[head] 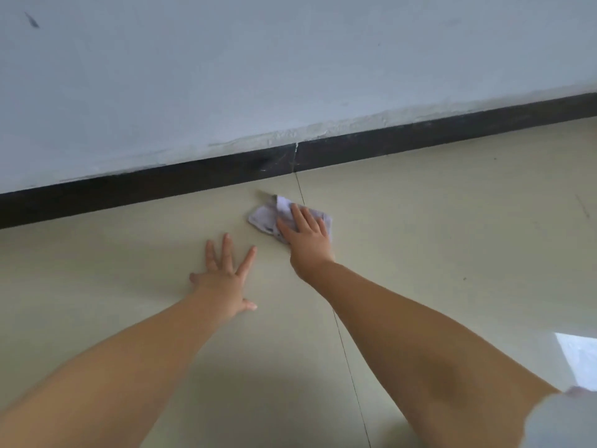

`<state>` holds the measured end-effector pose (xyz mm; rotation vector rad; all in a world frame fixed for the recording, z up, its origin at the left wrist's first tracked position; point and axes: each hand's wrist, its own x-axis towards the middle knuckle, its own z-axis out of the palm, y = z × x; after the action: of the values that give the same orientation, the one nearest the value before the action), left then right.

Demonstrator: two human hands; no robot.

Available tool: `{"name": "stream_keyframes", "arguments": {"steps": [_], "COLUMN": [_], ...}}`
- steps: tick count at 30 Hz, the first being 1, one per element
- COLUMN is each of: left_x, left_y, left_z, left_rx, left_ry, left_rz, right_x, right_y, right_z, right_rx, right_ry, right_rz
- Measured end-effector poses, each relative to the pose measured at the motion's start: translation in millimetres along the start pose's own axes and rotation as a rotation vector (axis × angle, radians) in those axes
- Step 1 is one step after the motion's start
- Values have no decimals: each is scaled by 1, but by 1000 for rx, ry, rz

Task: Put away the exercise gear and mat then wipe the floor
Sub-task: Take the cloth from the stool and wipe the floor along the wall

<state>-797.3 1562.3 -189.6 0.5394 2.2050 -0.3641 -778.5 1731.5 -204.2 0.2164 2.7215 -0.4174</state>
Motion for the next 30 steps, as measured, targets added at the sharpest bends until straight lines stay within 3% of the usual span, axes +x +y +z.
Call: {"name": "stream_keyframes", "arguments": {"steps": [3,6,9,13,15,21,30], "left_x": [-2,-9,-34,-110,-151,-253,-440], "left_y": [1,1,7,35,48,60,34], "left_z": [-2,1,22,38,31,-22,-143], "left_rx": [16,-23,-191,-334,-390,-392,-383], "left_ry": [2,49,61,-79,-104,25,150], "left_rz": [-10,6,-12,9,29,18,54], "right_x": [-18,-54,-96,-153,-181,-244,-331], "right_y": [-10,1,12,15,13,-10,-85], "right_z": [2,-1,-2,-21,-42,-133,-332], "right_rx": [53,46,53,-11,-17,49,-39], "right_ry": [53,-32,-255,-608,-609,-459,-388], "right_rz": [-96,-130,-59,38,68,98,35]}}
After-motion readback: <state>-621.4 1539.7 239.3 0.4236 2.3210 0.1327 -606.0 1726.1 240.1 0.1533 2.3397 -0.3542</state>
